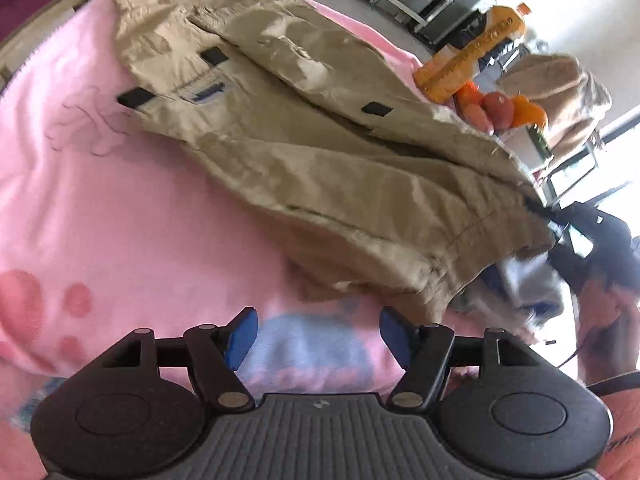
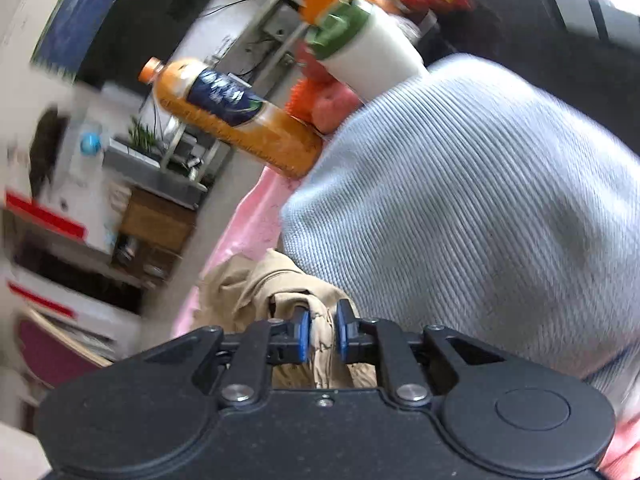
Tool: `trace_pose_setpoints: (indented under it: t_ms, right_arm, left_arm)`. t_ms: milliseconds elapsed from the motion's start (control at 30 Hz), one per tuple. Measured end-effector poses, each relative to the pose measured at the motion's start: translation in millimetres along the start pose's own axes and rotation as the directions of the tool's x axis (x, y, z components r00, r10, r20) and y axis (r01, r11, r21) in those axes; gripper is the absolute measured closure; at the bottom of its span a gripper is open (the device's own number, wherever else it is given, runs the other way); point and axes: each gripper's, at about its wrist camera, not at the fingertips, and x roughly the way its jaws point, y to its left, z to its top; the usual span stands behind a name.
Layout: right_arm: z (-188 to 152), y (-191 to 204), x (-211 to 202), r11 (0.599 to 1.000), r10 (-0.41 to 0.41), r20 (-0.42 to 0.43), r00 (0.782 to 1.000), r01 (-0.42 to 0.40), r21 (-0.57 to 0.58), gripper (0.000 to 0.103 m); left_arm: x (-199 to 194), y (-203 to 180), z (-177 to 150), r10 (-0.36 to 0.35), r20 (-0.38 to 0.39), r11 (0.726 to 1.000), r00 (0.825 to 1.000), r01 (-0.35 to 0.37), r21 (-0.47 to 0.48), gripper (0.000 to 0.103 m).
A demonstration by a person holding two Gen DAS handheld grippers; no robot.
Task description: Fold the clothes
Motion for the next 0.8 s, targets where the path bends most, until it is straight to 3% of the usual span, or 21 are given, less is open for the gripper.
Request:
trace_pose_setpoints:
  t_ms: [133,200,333,533,567,633,667,700,800]
  right_arm:
    - [2,2,2,1.000,-0.022,-0.007,1.000,0.022,-0.022,0.083]
    - [2,-3,2,1.000,-0.011,-0.017,1.000,0.011,-0.001,0.081]
    - [0,-7,2,1.000,0.002,-0.026,1.000,-0.001,0.018,0.078]
    - [-3,-4,1,1.000,-0.008,-0.016,1.000,0.008,-0.011,0.077]
    - [-4,-3,2,1.000,-0.009,-0.015,1.000,0.008,-0.017,0.077]
    - [-3,-2,2,1.000,-0.009,-0.013,1.000,0.008,-0.027,0.077]
    - [-4,-1,2,0.999,-0.009,-0.013,1.000,0.008,-0.033,0.076]
    - [-4,-1,2,0.999,-0.008,-0.013,1.000,0.008,-0.038,0.076]
    - [-7,5,2,0.998,-0.012,-0.017,1.000,0.011,-0.069,0.077]
  left_arm:
    - [5,-20,-1,-0.053,0.007,0.999,0.999,0.053,-0.010,0.037]
    - [6,-28,0,-0.076,0.016,0.997,0.997,0.076,-0.020,0.032]
    - [24,-33,18,-0.047,0.022,0.995,0.999,0.049,-0.082,0.032]
    - [69,-35,30,-0.022,-0.049,0.994,0.999,0.017,-0.104,0.034]
    - [73,-33,32,-0.009,-0.058,0.993,0.998,0.002,-0.116,0.039]
    - [77,-26,35,0.021,-0.078,0.989,0.997,-0.032,-0.142,0.070]
    - [76,-23,37,0.050,-0.080,0.988,0.996,-0.061,-0.142,0.095]
    - [74,-21,39,0.083,-0.080,0.986,0.993,-0.093,-0.140,0.103]
    - [50,-20,50,0.117,-0.023,0.984,0.993,-0.119,-0.129,0.103]
